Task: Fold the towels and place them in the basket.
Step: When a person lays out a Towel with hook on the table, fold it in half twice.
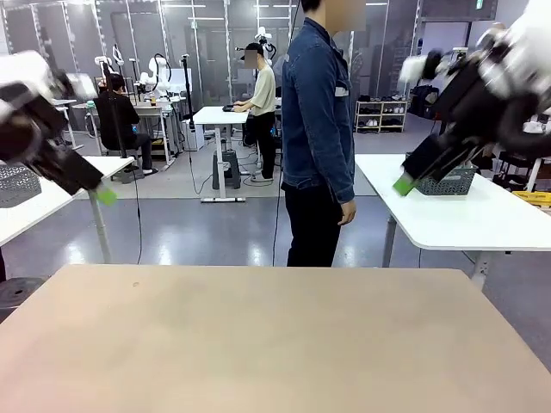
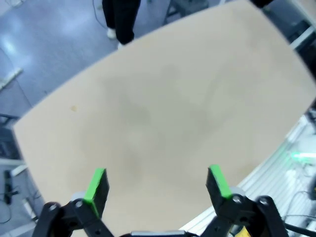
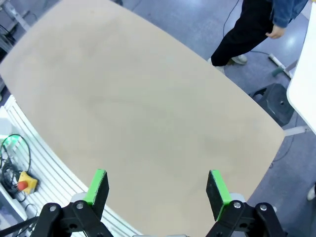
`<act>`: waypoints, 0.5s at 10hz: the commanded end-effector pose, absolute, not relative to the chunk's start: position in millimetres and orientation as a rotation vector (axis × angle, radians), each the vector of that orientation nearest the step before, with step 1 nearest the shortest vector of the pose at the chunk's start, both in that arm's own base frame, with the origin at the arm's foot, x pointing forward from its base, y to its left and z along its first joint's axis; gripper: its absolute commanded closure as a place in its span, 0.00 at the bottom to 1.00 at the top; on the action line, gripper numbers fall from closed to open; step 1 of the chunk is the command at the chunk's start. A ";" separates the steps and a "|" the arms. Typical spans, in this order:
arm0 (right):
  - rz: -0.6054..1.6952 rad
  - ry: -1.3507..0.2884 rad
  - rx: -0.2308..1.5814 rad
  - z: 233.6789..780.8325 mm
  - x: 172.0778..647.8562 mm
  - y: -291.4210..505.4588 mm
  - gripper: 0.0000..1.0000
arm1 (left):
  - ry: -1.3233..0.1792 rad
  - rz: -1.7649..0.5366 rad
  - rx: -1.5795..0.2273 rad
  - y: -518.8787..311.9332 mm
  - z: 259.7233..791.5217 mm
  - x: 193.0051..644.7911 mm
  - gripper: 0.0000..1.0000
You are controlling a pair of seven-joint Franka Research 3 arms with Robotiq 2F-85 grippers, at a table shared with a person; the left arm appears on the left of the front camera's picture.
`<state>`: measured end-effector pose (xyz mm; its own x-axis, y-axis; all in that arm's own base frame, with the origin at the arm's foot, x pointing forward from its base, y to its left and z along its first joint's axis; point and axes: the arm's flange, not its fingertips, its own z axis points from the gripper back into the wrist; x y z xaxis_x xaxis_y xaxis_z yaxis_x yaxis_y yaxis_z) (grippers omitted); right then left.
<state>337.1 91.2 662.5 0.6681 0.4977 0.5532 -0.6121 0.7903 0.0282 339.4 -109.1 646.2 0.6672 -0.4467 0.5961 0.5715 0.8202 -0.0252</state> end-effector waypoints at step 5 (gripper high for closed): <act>0.557 -0.681 0.268 730.4 258.4 -6.3 0.00 | -0.701 -0.554 -0.275 -7.7 733.2 267.4 0.00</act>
<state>265.8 2.7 731.1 0.6498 0.3904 0.6522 -0.5586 0.8272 0.0613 273.1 -15.4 731.8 0.6378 -0.3773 0.6715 0.5445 0.8374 -0.0467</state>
